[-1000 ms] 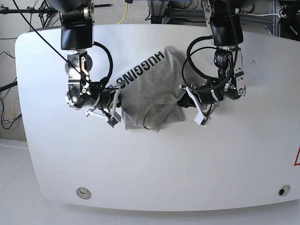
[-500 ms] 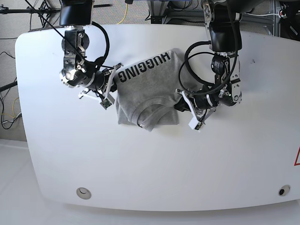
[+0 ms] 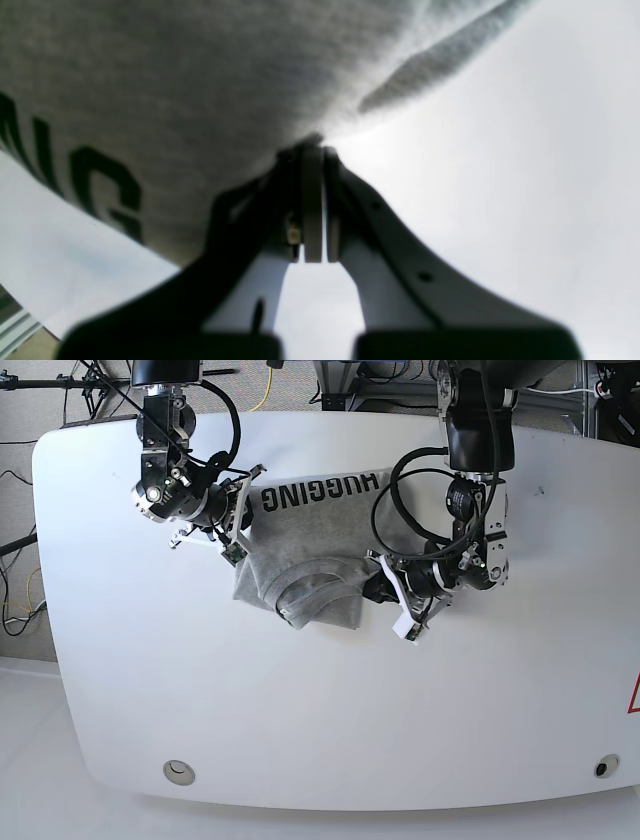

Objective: Fold the T-shirt properly

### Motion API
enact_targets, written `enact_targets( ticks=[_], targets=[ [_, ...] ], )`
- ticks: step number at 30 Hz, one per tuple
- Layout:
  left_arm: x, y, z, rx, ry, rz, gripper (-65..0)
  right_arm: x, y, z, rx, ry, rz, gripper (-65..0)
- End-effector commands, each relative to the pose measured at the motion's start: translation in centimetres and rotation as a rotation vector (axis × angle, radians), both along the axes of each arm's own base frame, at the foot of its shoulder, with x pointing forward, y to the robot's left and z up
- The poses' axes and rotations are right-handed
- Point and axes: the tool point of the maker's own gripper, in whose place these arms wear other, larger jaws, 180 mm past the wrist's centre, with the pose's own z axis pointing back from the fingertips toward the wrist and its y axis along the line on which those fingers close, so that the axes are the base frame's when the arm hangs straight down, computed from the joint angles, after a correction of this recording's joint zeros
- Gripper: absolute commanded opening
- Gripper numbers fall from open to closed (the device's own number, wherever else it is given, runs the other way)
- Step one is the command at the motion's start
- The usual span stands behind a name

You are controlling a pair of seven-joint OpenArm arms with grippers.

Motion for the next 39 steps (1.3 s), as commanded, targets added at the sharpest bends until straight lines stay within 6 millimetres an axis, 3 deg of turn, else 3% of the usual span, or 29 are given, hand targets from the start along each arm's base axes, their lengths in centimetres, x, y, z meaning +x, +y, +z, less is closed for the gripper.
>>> enact_targets(
  ticks=[1, 7, 11, 16, 21, 28, 39],
  targets=[
    [1.5, 1.0, 1.7, 0.000, -0.061, 0.007, -65.0, 1.6, -0.9, 1.5, -0.019, -0.062, 0.000, -64.4],
    [2.0, 3.7, 2.9, 0.064, -0.115, 0.016, -65.0, 3.8, -4.6, 3.3, -0.085, -0.121, -0.033, -64.4],
    [2.6, 6.2, 4.8, 0.129, -0.183, 0.021, -65.0, 4.8, -6.8, 5.8, -0.151, -0.174, -0.059, -64.4],
    [1.7, 9.0, 5.4, 0.206, -0.215, 0.021, -65.0, 5.7, -7.0, 9.6, -0.234, -0.235, -0.050, -64.4],
    [0.2, 11.4, 5.2, 0.241, -0.202, 0.068, -65.0, 6.1, -5.4, 10.5, -0.265, -0.223, -0.013, -64.5],
    [-3.1, 16.1, 3.6, 0.299, -0.129, 0.161, -65.0, 5.5, -2.5, 9.8, -0.214, -0.189, 0.004, -64.5],
    [-10.1, 22.2, 0.4, 0.344, 0.015, 0.330, -65.0, 1.9, 3.6, 7.1, -0.183, -0.114, 0.212, -64.5]
  ],
)
